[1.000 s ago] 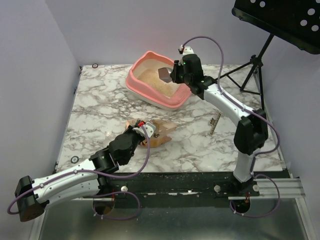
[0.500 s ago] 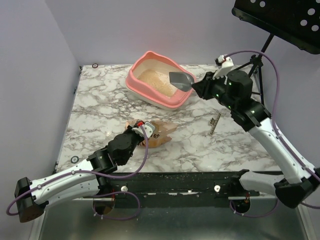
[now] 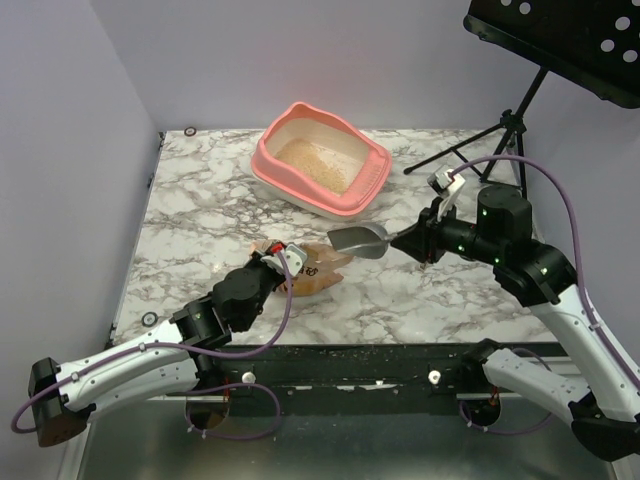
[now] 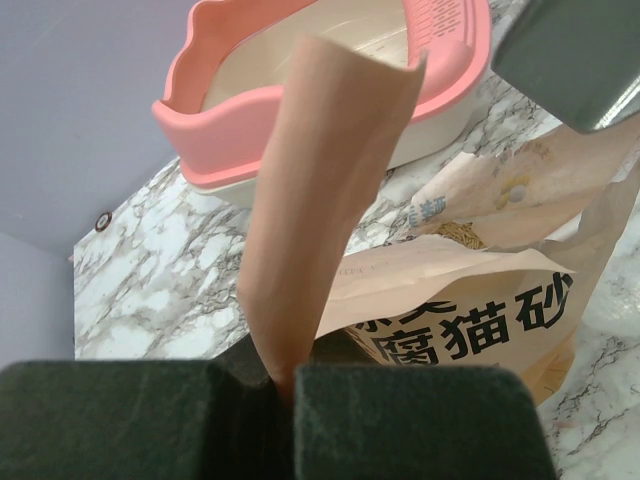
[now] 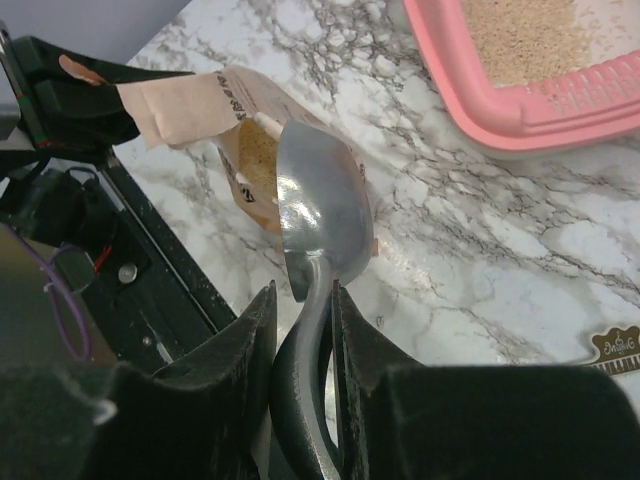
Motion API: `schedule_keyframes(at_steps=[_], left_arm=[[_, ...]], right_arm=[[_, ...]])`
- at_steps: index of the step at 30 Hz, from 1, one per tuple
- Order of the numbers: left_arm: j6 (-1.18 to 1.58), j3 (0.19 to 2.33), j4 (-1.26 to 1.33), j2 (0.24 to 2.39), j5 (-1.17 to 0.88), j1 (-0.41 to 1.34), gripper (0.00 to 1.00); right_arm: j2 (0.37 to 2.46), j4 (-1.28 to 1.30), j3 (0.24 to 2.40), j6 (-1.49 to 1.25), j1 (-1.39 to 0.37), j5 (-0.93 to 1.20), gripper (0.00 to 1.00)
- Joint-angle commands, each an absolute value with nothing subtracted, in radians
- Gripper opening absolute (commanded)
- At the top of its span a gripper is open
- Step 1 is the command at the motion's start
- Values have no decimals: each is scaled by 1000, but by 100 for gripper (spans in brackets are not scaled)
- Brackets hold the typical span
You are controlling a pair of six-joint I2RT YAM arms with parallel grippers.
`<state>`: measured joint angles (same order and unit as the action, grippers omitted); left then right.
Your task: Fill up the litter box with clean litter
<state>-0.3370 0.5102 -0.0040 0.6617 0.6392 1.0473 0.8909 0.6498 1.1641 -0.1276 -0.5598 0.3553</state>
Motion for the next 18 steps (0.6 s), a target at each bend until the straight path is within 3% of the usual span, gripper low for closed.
schedule_keyframes(at_steps=[1, 18], left_arm=[[-348, 538, 41, 629, 686, 1040, 0], [-347, 535, 40, 637, 647, 1037, 0]], right_arm=[[868, 670, 1138, -54, -571, 439, 1], [965, 588, 1117, 37, -695, 368, 1]])
